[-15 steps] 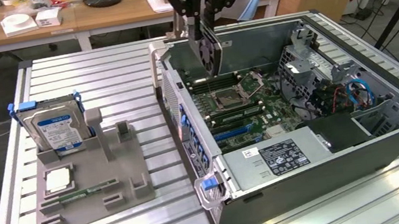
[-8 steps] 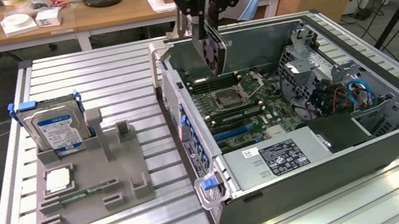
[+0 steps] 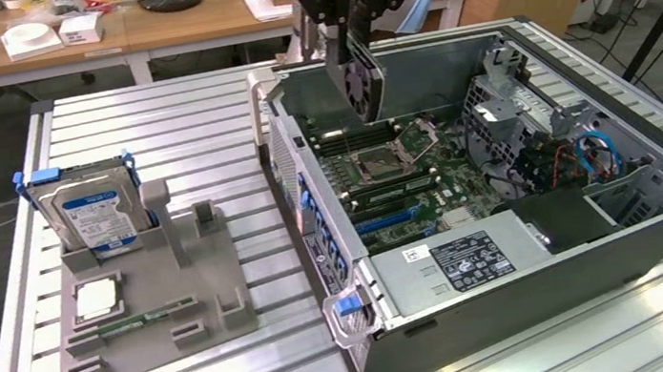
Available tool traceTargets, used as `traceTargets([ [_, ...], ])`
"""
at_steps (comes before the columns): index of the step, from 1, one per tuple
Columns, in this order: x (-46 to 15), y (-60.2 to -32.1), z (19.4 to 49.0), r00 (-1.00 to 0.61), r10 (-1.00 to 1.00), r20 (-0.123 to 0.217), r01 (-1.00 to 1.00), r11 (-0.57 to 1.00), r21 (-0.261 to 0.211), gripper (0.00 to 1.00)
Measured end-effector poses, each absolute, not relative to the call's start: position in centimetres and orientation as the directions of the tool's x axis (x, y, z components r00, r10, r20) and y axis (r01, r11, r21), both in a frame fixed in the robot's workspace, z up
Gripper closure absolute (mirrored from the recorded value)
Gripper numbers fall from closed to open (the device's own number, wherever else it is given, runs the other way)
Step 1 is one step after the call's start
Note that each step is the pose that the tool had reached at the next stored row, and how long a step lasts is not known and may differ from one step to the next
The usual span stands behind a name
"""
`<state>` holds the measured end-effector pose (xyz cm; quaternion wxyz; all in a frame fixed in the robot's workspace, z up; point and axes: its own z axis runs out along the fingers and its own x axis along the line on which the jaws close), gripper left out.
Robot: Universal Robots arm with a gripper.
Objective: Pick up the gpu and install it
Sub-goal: 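Pick up the gpu and move the gpu toward the slot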
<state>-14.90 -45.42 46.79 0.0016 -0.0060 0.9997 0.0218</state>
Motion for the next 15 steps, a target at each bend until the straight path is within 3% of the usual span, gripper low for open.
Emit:
traceTargets([
  [15,-13.4,-45.4,46.8,-1.0,-0.012,-0.003,-0.012,0.999,0.044,0.74],
])
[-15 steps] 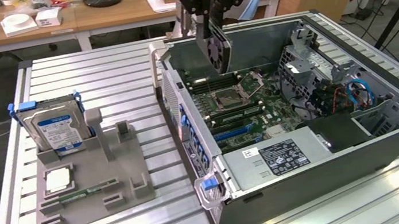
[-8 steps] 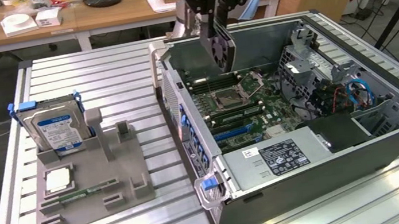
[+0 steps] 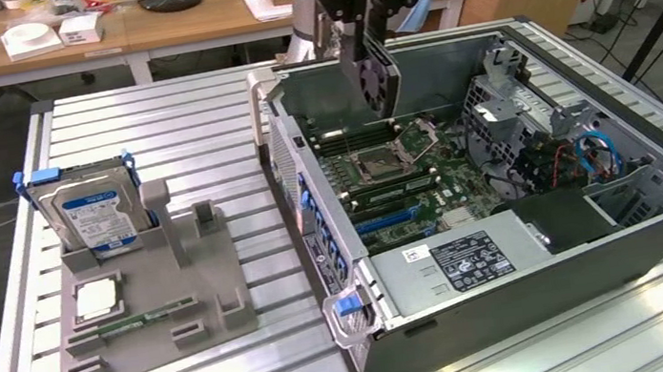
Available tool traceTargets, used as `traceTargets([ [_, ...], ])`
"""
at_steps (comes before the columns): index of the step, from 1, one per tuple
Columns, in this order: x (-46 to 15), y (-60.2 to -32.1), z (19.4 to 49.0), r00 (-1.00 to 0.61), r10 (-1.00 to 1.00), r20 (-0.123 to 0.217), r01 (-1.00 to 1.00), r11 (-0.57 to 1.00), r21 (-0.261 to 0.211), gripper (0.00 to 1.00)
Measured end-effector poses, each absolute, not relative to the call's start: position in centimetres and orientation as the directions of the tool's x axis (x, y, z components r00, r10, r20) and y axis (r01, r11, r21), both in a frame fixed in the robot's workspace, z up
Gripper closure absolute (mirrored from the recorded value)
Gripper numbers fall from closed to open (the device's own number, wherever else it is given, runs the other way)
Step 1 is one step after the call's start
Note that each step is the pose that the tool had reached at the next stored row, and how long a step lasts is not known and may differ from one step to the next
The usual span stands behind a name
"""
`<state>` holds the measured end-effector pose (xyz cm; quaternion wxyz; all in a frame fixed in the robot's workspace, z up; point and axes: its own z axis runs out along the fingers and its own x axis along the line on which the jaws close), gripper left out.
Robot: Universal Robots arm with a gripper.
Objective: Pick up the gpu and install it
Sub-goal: 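Pick up the gpu and move the gpu toward the slot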
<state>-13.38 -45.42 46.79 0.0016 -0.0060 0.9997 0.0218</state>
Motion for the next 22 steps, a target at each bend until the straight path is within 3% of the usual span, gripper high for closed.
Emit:
traceTargets([
  [22,-11.5,-45.4,46.8,-1.0,-0.012,-0.003,-0.012,0.999,0.044,0.74],
])
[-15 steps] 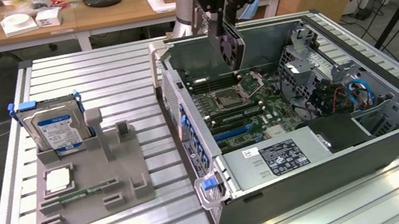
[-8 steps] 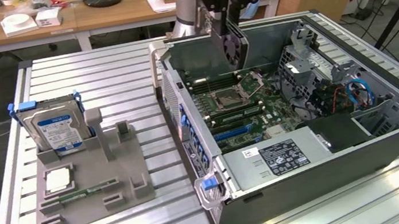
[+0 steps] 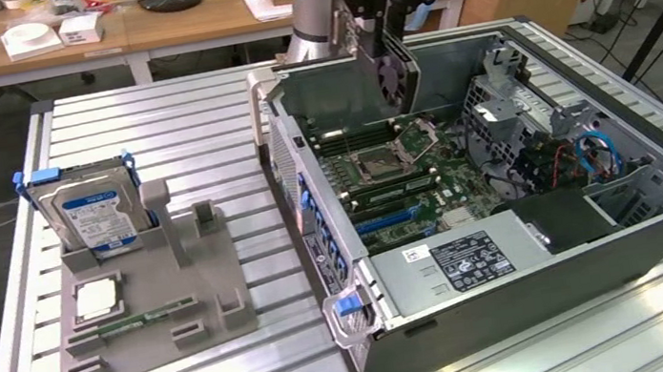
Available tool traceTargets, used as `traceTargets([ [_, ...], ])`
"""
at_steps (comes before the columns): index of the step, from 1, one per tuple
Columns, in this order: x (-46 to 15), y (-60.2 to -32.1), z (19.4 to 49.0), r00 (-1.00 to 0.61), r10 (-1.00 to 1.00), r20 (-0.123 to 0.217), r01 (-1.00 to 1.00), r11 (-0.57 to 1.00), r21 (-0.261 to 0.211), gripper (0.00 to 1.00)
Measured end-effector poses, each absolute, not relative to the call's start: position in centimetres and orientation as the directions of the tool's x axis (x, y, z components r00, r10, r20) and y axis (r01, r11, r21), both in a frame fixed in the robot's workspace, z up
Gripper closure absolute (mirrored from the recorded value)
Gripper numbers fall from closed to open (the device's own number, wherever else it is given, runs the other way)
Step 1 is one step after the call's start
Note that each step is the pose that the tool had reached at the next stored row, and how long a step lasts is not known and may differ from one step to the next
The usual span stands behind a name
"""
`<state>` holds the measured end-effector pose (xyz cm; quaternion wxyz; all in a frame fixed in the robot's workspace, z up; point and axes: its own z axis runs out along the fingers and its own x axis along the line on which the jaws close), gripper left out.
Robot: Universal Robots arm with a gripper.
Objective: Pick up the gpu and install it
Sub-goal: 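Pick up the gpu and move the gpu toward the slot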
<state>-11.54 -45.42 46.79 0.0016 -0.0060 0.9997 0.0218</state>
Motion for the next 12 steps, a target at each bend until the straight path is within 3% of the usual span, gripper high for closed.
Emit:
traceTargets([
  [12,-10.51,-45.42,46.79,-1.0,-0.012,-0.003,-0.012,0.999,0.044,0.74],
])
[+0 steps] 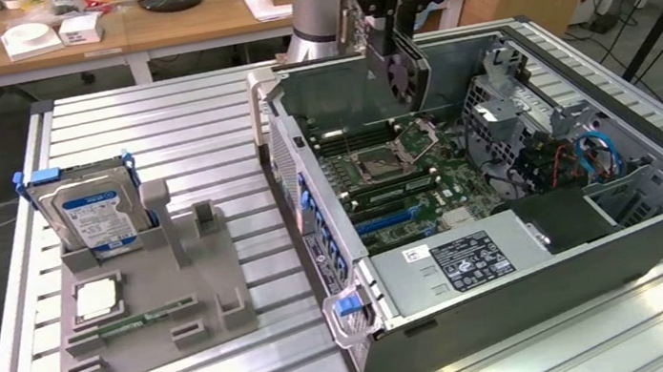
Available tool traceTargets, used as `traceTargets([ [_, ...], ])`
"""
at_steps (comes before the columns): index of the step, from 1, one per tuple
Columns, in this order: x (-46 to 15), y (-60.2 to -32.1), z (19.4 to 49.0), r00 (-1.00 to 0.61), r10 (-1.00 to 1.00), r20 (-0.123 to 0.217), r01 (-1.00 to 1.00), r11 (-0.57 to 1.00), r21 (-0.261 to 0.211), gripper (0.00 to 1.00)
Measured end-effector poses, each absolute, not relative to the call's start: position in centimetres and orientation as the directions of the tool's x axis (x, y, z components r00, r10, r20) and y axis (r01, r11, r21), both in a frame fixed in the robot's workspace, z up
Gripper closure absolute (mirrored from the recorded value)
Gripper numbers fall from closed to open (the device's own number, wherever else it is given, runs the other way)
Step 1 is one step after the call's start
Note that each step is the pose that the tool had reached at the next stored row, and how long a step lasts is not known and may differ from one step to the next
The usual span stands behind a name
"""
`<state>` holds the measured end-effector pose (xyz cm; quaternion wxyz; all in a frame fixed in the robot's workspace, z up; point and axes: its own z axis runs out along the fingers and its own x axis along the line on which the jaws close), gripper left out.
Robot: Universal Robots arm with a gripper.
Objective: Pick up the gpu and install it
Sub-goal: 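Pick up the gpu and move the gpu toward the slot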
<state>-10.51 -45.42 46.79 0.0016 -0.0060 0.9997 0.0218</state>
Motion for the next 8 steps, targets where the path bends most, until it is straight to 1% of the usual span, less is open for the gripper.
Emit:
traceTargets([
  [8,-9.79,-45.42,46.79,-1.0,-0.012,-0.003,-0.012,0.999,0.044,0.74],
])
